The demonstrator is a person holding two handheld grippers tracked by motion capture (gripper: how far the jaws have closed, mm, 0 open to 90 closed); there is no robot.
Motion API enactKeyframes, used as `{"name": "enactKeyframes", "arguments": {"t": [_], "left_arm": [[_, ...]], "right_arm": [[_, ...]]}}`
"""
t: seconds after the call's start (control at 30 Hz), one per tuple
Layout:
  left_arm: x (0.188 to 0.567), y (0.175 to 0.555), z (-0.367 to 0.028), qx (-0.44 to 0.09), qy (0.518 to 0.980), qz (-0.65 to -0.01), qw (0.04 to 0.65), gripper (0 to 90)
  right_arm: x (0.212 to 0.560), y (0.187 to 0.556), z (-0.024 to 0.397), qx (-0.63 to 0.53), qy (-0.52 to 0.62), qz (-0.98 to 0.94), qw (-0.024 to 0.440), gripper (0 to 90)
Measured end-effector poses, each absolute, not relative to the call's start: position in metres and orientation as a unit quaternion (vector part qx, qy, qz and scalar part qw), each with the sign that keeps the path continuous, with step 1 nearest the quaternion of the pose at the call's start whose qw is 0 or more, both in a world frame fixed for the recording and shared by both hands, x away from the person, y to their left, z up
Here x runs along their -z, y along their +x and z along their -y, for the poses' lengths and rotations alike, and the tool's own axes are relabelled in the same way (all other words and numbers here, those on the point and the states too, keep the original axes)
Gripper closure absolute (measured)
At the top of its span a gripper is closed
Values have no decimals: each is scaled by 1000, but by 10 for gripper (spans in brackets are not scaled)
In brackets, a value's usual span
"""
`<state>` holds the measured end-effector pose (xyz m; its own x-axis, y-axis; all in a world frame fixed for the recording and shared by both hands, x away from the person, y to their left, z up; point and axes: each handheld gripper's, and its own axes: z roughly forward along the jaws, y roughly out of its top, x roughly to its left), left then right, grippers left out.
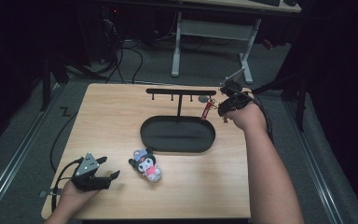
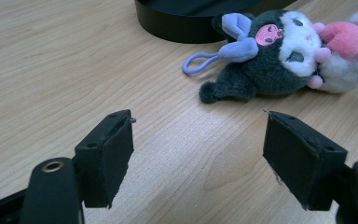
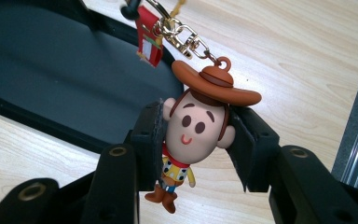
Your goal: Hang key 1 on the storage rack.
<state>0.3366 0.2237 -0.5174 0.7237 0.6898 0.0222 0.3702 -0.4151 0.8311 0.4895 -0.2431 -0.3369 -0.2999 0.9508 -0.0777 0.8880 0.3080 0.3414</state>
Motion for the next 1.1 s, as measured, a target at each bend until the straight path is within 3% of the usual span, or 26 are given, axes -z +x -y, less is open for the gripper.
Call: {"name": "enactKeyframes", "arguments": {"t": [0.73, 0.87, 1.1], "left_arm": [[519, 337, -224, -181, 822, -324, 432, 245], [518, 338, -225, -181, 821, -325, 434, 245], [518, 338, -224, -183, 820, -323, 435, 245]], "right_arm": [[385, 507, 235, -135, 583, -796, 93, 570], [387, 509, 233, -143, 586, -792, 95, 436], [379, 502, 235, -148, 590, -787, 104, 387]]}}
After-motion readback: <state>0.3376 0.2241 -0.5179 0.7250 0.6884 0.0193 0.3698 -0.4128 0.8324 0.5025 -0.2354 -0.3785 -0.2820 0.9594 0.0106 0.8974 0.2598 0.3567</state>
